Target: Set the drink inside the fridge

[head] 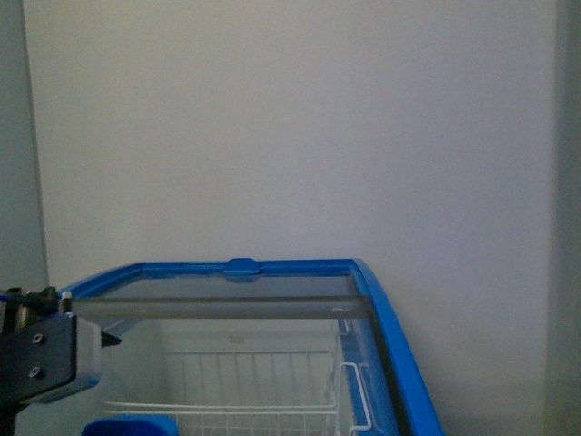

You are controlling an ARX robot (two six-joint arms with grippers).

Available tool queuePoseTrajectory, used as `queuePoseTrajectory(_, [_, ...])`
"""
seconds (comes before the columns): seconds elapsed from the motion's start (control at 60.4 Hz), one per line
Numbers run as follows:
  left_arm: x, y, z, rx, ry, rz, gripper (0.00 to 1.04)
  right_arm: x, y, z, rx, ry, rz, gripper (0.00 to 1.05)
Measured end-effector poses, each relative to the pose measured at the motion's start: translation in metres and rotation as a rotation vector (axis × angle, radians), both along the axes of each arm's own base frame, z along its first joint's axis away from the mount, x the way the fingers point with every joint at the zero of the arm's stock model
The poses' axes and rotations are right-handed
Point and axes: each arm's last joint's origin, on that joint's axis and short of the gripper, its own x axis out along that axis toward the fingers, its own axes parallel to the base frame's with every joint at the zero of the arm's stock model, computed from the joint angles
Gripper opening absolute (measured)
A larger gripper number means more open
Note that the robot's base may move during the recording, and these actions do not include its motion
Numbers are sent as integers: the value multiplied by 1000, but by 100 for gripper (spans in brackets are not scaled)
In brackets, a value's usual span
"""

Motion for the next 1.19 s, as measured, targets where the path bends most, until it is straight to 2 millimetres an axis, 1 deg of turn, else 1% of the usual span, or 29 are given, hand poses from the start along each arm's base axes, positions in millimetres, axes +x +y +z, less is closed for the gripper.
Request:
queuePoseTrajectory(0.149, [43, -8, 13, 9, -28, 3, 97, 0, 0, 0, 0, 0, 0, 42])
queuePoseTrajectory(0.199, [63, -11, 19, 17, -54, 15, 97, 0, 0, 0, 0, 0, 0, 42])
queuePoseTrajectory(0.281, [92, -16, 27, 34, -86, 39, 97, 0, 0, 0, 0, 0, 0, 42])
queuePoseTrajectory(0.298, [95, -16, 28, 36, -89, 42, 97, 0, 0, 0, 0, 0, 0, 42])
queuePoseTrajectory(0.43, [138, -26, 38, 57, -179, 100, 97, 0, 0, 0, 0, 0, 0, 42])
queuePoseTrajectory(0.513, [150, -28, 39, 54, -223, 142, 97, 0, 0, 0, 0, 0, 0, 42])
queuePoseTrajectory(0.612, [148, -28, 38, -1, -228, 190, 97, 0, 0, 0, 0, 0, 0, 42])
queuePoseTrajectory(0.712, [131, -24, 40, -113, -164, 284, 97, 0, 0, 0, 0, 0, 0, 42])
queuePoseTrajectory(0.745, [123, -22, 43, -166, -139, 312, 97, 0, 0, 0, 0, 0, 0, 42])
queuePoseTrajectory(0.778, [109, -19, 49, -250, -108, 358, 97, 0, 0, 0, 0, 0, -1, 42])
queuePoseTrajectory(0.795, [105, -17, 50, -261, -106, 369, 97, 0, 0, 0, 0, 0, 0, 42])
queuePoseTrajectory(0.811, [96, -15, 55, -322, -83, 393, 97, 0, 0, 0, 0, 0, -1, 42])
queuePoseTrajectory(0.844, [86, -13, 59, -359, -70, 407, 97, 0, 0, 0, 0, 0, 0, 42])
queuePoseTrajectory(0.877, [64, -7, 69, -460, -23, 449, 97, 0, 0, 0, 0, 0, 0, 42])
queuePoseTrajectory(0.91, [52, -4, 73, -513, 8, 467, 97, 0, 0, 0, 0, 0, 0, 42])
queuePoseTrajectory(0.927, [39, -2, 77, -579, 48, 481, 97, 0, 0, 0, 0, 0, 0, 42])
queuePoseTrajectory(0.96, [25, 1, 81, -616, 79, 491, 97, 0, 0, 0, 0, 0, 0, 42])
queuePoseTrajectory(0.977, [11, 3, 84, -677, 126, 498, 97, 0, 0, 0, 0, 0, 0, 42])
queuePoseTrajectory(0.993, [3, 4, 85, -701, 144, 503, 97, 0, 0, 0, 0, 0, 0, 42])
queuePoseTrajectory(1.01, [-12, 7, 86, -747, 179, 513, 97, 0, 0, 0, 0, 0, 0, 42])
queuePoseTrajectory(1.026, [-19, 8, 87, -758, 191, 515, 97, 0, 0, 0, 0, 0, 0, 42])
queuePoseTrajectory(1.043, [-34, 10, 87, -813, 234, 525, 97, 0, 0, 0, 0, 0, 0, 42])
queuePoseTrajectory(1.076, [-50, 11, 87, -852, 273, 530, 97, 0, 0, 0, 0, 0, 0, 42])
queuePoseTrajectory(1.093, [-65, 13, 85, -887, 309, 538, 97, 0, 0, 0, 0, 0, 0, 42])
queuePoseTrajectory(1.126, [-80, 14, 83, -910, 339, 543, 97, 0, 0, 0, 0, 0, 0, 42])
queuePoseTrajectory(1.142, [-95, 16, 81, -946, 375, 550, 97, 0, 0, 0, 0, 0, 0, 42])
queuePoseTrajectory(1.159, [-102, 17, 80, -960, 390, 554, 97, 0, 0, 0, 0, 0, 0, 42])
queuePoseTrajectory(1.175, [-116, 18, 77, -981, 412, 565, 97, 0, 0, 0, 0, 0, 0, 42])
queuePoseTrajectory(1.192, [-123, 19, 76, -991, 406, 574, 96, 0, 0, 0, 0, 0, 0, 42])
